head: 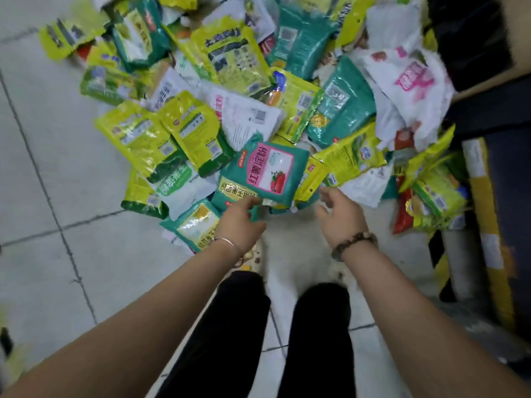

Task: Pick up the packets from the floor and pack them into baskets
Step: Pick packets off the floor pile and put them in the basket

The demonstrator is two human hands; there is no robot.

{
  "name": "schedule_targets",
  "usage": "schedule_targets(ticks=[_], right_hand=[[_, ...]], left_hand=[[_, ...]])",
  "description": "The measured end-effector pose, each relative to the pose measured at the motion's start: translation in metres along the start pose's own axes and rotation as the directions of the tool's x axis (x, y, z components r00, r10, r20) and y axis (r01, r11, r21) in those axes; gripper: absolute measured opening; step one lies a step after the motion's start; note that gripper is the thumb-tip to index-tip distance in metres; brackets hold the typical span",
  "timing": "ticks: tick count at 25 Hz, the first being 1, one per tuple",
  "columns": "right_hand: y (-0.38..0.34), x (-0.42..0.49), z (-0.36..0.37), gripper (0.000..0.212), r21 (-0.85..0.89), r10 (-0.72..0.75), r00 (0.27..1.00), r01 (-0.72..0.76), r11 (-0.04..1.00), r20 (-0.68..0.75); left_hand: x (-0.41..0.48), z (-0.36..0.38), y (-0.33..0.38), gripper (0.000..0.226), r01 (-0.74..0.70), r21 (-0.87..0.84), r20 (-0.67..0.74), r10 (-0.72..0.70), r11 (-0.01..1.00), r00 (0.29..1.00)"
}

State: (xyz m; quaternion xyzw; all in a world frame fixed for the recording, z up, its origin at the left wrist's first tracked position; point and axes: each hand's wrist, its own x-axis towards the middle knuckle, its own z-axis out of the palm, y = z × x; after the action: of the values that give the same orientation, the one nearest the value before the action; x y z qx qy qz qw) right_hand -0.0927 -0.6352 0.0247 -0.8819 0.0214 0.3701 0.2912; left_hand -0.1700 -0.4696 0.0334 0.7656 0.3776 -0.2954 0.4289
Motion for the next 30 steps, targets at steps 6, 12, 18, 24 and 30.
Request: schedule_targets(ticks=[6,12,18,24,30], right_hand=[[-0.019,0.108,0.054,0.059,-0.275,-0.013,0.99,0.051,0.96,0.138],[-0.035,0.177,0.093,0.083,-0.504,-0.097,0.979,0.175,0.846,0.177],[-0.042,0.191,0.103,0.048,-0.459,-0.04,0.962,0.164,0.873,0.269],[-0.035,0.133,0.075,0.012,-0.155,-0.088,0.94,0.146,0.977,0.33],[-0.023,0.096,0.068,0.018,0.246,0.036,0.902,-0.156,0.957,0.431]], left_hand=[[0.057,0.02,-0.043,0.045,0.269,-0.223,0.023,-0.271,0.937,0.962],[0.097,0.034,-0.063,0.043,0.371,-0.419,0.051,-0.387,0.828,0.921],[0.113,0.035,-0.071,0.035,0.37,-0.572,0.033,-0.43,0.732,0.902],[0.092,0.024,-0.069,0.095,0.419,-0.75,0.218,-0.407,0.511,0.887],[0.081,0.027,-0.055,0.051,0.512,-0.824,0.412,-0.364,0.243,0.835]])
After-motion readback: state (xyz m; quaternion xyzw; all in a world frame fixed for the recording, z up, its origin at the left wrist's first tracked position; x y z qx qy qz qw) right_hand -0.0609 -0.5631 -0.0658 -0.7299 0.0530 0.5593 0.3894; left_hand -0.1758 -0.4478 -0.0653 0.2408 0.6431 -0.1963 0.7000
